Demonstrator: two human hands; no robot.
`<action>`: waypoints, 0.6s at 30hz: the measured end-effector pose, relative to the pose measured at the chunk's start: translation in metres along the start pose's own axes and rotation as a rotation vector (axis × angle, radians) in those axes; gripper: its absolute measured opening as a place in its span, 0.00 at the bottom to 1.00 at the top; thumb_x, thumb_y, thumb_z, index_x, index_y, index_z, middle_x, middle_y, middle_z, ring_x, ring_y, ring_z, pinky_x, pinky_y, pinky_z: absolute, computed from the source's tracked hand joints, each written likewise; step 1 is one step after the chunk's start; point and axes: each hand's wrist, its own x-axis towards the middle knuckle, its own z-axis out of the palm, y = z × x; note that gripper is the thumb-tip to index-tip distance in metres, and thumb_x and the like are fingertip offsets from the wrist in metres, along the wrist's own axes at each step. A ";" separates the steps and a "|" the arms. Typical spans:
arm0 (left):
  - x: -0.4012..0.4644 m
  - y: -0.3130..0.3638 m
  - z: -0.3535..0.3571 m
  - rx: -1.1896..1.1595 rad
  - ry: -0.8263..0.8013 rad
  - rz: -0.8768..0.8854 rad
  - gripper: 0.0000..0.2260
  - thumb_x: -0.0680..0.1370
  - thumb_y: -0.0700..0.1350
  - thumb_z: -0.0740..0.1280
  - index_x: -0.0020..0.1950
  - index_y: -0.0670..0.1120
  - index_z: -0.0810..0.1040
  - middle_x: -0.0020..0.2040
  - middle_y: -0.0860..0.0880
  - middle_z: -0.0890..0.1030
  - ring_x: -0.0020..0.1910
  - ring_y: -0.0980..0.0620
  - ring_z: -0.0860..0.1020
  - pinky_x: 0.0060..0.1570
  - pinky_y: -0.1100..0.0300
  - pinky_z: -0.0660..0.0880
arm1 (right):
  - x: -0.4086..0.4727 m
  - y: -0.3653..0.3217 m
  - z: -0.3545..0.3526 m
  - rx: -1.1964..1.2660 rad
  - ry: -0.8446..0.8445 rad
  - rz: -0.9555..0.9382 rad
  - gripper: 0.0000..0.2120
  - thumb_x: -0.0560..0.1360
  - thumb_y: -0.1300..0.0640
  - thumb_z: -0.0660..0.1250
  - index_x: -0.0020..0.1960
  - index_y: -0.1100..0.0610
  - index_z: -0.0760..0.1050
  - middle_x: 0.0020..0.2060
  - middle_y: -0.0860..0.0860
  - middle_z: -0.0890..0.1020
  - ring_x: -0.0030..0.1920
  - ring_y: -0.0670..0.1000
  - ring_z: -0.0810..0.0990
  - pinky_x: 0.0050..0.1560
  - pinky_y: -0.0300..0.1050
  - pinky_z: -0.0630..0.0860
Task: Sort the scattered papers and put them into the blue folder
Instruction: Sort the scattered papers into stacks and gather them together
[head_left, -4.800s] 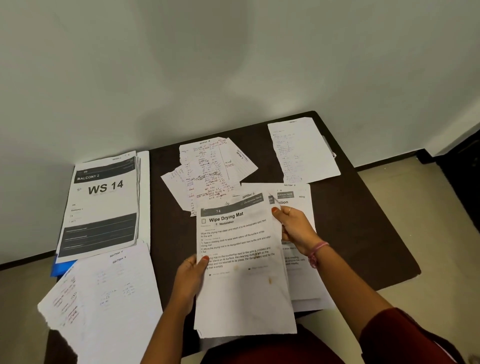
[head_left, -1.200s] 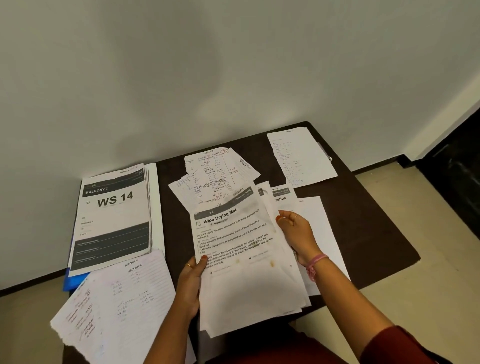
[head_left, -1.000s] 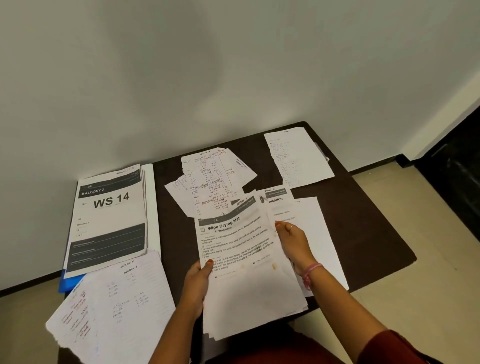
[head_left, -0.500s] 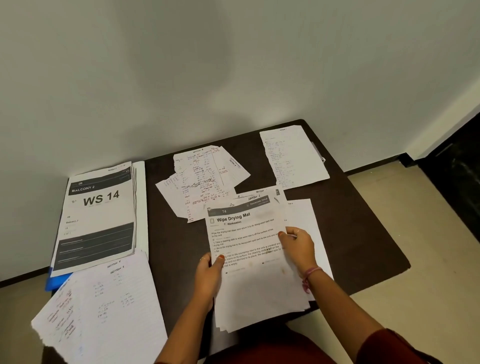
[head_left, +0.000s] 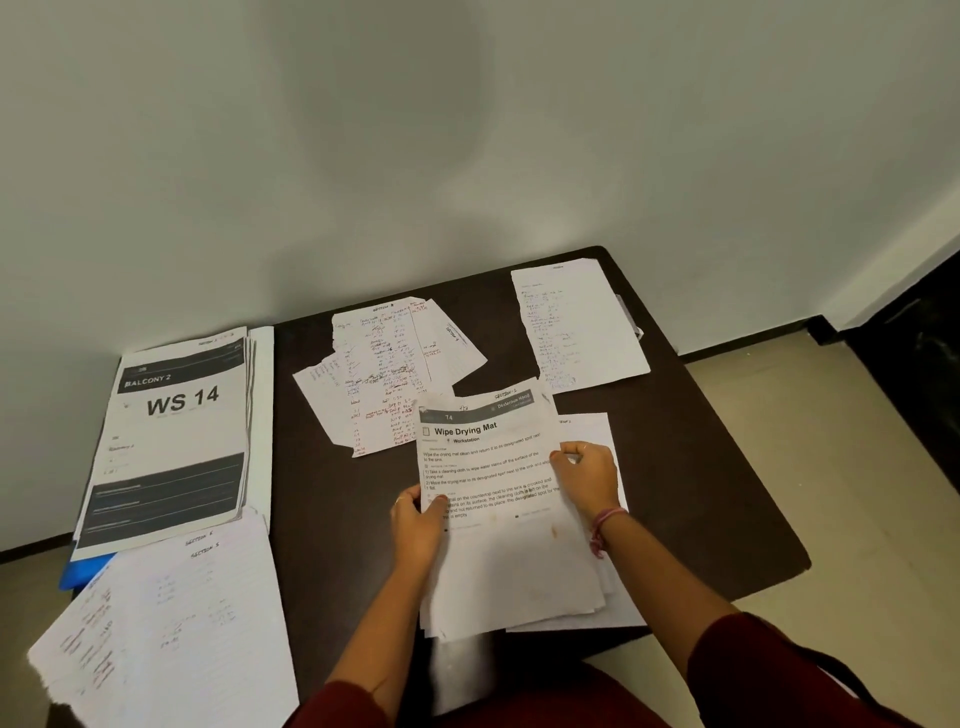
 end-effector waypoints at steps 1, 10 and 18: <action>-0.001 0.001 0.002 -0.004 0.004 0.002 0.08 0.76 0.37 0.66 0.54 0.44 0.74 0.56 0.43 0.79 0.53 0.46 0.79 0.54 0.50 0.76 | 0.001 -0.001 -0.001 -0.002 -0.005 0.002 0.11 0.75 0.57 0.68 0.55 0.61 0.79 0.57 0.56 0.77 0.52 0.54 0.79 0.53 0.42 0.75; -0.007 0.001 0.010 -0.123 0.091 -0.014 0.19 0.76 0.32 0.65 0.66 0.41 0.67 0.49 0.44 0.78 0.47 0.49 0.77 0.47 0.58 0.72 | 0.010 -0.006 -0.012 0.152 -0.167 0.081 0.19 0.74 0.61 0.69 0.64 0.59 0.69 0.54 0.54 0.79 0.52 0.53 0.80 0.54 0.46 0.78; -0.025 0.020 -0.004 -0.344 -0.024 -0.064 0.11 0.77 0.32 0.63 0.58 0.38 0.76 0.53 0.42 0.83 0.49 0.45 0.82 0.51 0.51 0.78 | 0.004 -0.026 -0.016 0.292 -0.361 0.002 0.10 0.79 0.61 0.60 0.58 0.56 0.76 0.53 0.53 0.83 0.51 0.52 0.83 0.56 0.51 0.79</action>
